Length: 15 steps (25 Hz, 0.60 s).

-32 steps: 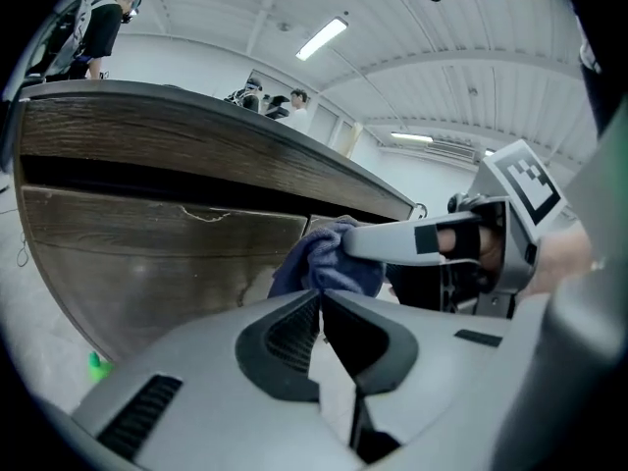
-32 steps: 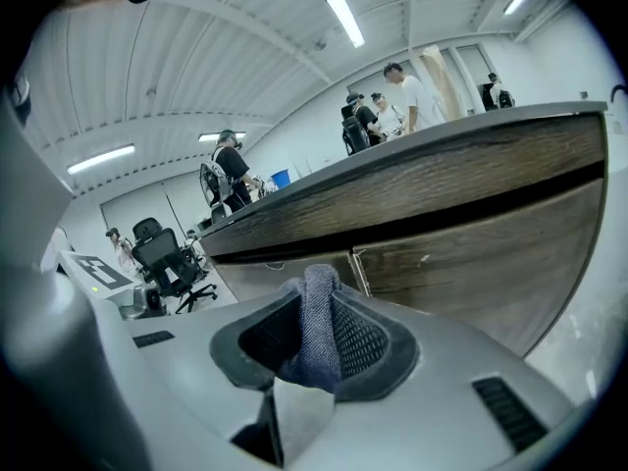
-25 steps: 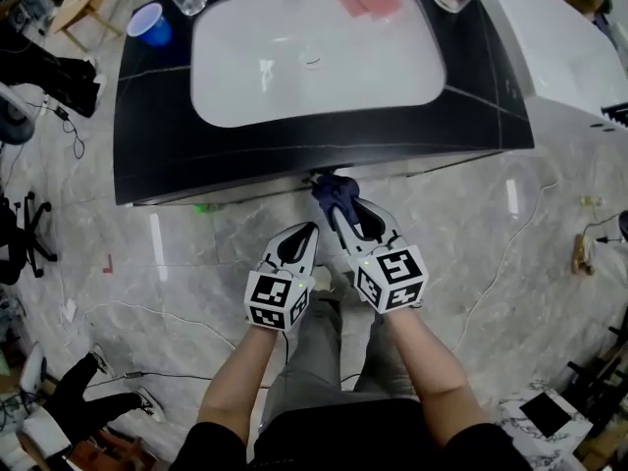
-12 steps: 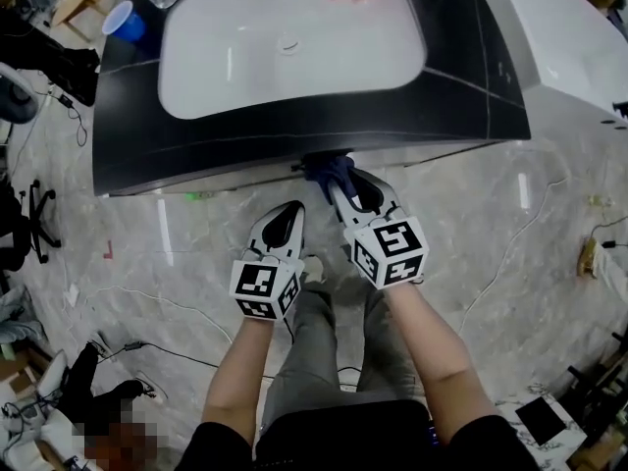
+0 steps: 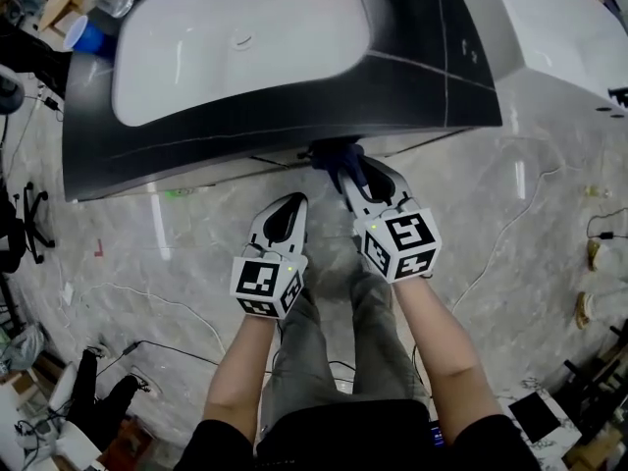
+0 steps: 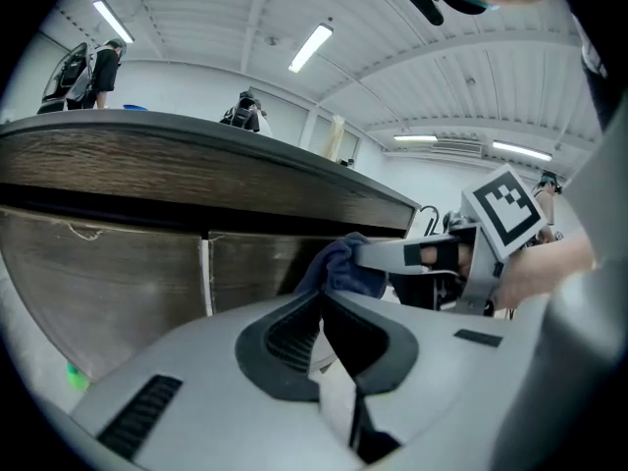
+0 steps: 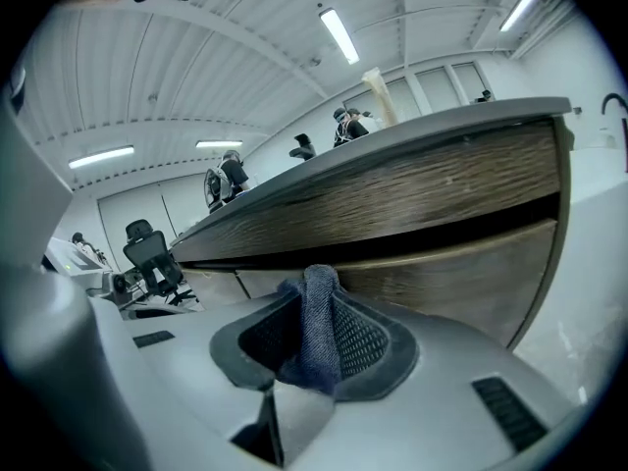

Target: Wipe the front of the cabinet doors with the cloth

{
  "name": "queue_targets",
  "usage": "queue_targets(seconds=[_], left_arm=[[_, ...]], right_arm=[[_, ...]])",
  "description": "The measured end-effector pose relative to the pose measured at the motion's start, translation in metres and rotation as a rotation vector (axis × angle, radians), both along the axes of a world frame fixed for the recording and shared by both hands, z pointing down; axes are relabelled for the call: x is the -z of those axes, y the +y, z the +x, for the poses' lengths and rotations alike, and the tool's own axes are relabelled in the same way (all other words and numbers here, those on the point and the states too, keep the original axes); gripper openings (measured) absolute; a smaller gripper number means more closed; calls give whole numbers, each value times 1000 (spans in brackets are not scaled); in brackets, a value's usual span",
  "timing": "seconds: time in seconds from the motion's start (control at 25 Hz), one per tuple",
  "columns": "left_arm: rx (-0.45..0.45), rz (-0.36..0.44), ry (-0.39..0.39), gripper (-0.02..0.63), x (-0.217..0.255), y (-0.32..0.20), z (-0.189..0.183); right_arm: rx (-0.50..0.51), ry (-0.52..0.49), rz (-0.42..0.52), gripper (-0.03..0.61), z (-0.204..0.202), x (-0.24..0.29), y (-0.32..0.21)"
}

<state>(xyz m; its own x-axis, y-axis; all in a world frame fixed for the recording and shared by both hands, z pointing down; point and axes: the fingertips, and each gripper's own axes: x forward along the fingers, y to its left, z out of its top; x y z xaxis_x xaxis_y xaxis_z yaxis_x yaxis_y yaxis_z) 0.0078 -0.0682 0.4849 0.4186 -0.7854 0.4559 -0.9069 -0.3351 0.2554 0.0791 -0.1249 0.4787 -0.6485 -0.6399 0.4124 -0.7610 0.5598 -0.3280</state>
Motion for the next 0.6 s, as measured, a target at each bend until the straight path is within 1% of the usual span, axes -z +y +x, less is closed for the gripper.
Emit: queue_targets(seconds=[0.2, 0.32, 0.44, 0.6], left_arm=[[-12, -9, 7, 17, -6, -5, 32], [-37, -14, 11, 17, -8, -12, 52], [-60, -16, 11, 17, -9, -18, 71], [-63, -8, 13, 17, -7, -26, 90]], right_arm=[[-42, 10, -6, 106, 44, -5, -8], [-65, 15, -7, 106, 67, -7, -13], [-79, 18, -10, 106, 86, -8, -17], [-101, 16, -17, 106, 109, -9, -21]])
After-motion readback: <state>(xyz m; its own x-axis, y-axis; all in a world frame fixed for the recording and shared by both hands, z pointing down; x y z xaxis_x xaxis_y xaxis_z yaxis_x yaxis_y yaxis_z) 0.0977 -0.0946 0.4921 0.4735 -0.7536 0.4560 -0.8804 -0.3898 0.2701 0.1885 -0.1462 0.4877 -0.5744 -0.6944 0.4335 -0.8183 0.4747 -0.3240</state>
